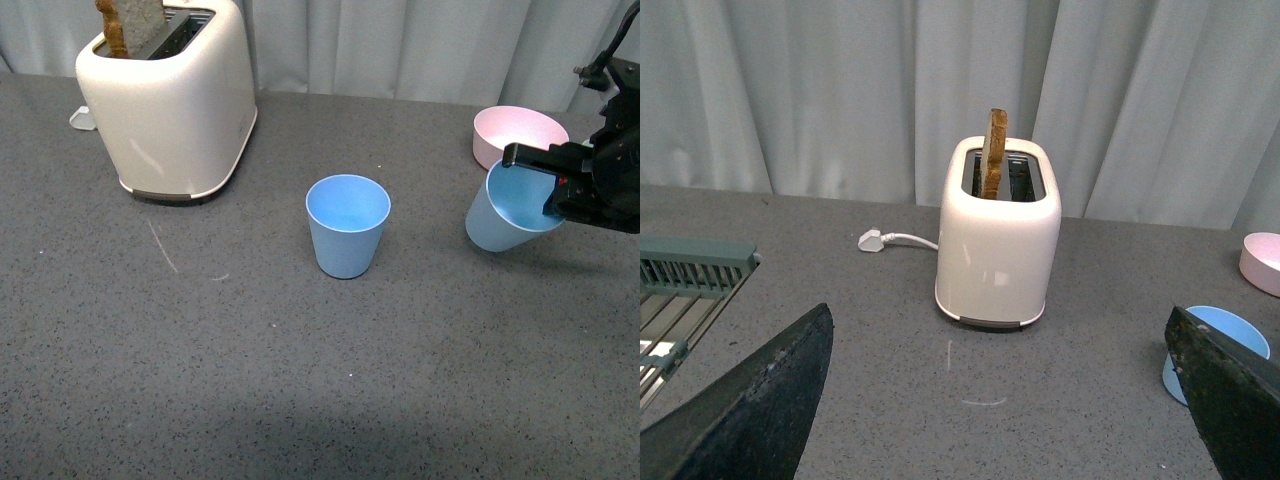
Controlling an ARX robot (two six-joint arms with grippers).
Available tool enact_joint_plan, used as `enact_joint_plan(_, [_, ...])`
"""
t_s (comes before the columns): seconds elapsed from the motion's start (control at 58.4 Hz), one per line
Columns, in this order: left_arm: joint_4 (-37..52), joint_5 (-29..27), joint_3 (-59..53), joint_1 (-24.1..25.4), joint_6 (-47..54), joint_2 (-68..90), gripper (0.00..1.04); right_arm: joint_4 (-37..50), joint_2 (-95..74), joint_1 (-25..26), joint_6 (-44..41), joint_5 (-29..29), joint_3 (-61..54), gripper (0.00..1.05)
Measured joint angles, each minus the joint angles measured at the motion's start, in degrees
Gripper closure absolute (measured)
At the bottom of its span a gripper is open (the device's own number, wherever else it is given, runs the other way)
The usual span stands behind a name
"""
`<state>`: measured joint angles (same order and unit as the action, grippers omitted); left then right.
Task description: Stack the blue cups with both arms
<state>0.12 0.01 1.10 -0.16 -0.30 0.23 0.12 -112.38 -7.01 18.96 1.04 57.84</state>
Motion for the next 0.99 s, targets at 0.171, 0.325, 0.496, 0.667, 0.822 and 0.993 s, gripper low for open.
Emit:
enact_joint_plan(0.171, [0.0, 0.0, 0.0, 0.0, 0.0, 0.0, 0.07, -2.4, 5.1, -2.0, 2.7, 5.9, 0.1, 1.04])
enact_joint_plan(0.325, [0.0, 0.0, 0.0, 0.0, 0.0, 0.0, 0.07, -2.9, 8.3, -6.2, 5.3, 9.4, 1.0, 1.04])
enact_joint_plan(0.496, [0.0, 0.0, 0.0, 0.0, 0.0, 0.0, 0.07, -2.9, 9.0, -11.2, 6.7, 9.6, 1.7, 1.04])
enact_joint_plan(0.667, [0.0, 0.0, 0.0, 0.0, 0.0, 0.0, 0.07, -3.0, 8.4, -13.8, 7.4, 9.4, 2.4, 1.04])
enact_joint_plan(0.822, [0.0, 0.0, 0.0, 0.0, 0.0, 0.0, 0.07, -3.0, 7.3, -14.6, 7.7, 8.4, 3.0, 1.04])
enact_joint_plan(0.993, [0.0, 0.0, 0.0, 0.0, 0.0, 0.0, 0.07, -3.0, 6.0, -14.8, 7.8, 8.1, 3.3, 0.97])
